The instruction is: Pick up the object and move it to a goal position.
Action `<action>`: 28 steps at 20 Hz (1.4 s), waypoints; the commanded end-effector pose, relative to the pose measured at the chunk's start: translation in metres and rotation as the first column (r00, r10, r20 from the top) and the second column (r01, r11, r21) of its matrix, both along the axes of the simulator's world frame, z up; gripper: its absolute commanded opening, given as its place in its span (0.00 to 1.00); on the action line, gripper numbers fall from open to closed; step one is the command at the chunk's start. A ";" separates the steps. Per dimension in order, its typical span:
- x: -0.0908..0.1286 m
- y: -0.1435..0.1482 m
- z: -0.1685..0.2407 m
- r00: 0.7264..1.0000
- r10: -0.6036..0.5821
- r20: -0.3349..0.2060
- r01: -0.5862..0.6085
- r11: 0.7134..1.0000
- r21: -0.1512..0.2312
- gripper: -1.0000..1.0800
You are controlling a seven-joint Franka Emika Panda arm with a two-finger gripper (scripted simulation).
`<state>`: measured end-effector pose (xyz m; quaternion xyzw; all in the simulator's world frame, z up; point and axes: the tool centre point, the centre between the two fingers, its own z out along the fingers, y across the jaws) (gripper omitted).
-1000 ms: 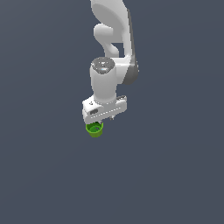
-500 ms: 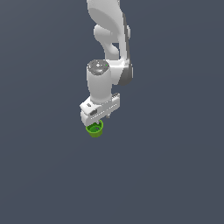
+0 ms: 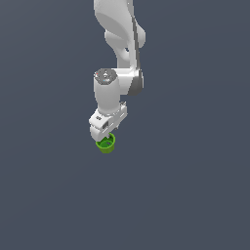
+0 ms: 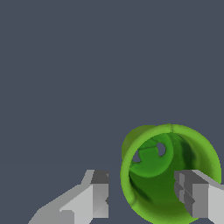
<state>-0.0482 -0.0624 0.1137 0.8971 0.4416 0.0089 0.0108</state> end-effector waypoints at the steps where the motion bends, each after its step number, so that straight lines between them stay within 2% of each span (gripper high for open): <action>1: -0.004 -0.003 -0.003 0.998 0.057 0.000 -0.057 0.998 -0.001 0.62; 12: -0.016 -0.011 -0.012 0.980 0.200 0.000 -0.200 0.980 -0.005 0.62; 20: -0.017 -0.012 -0.014 0.977 0.211 0.000 -0.211 0.977 -0.005 0.62; 28: -0.017 -0.012 -0.039 0.977 0.215 0.000 -0.215 0.977 -0.005 0.62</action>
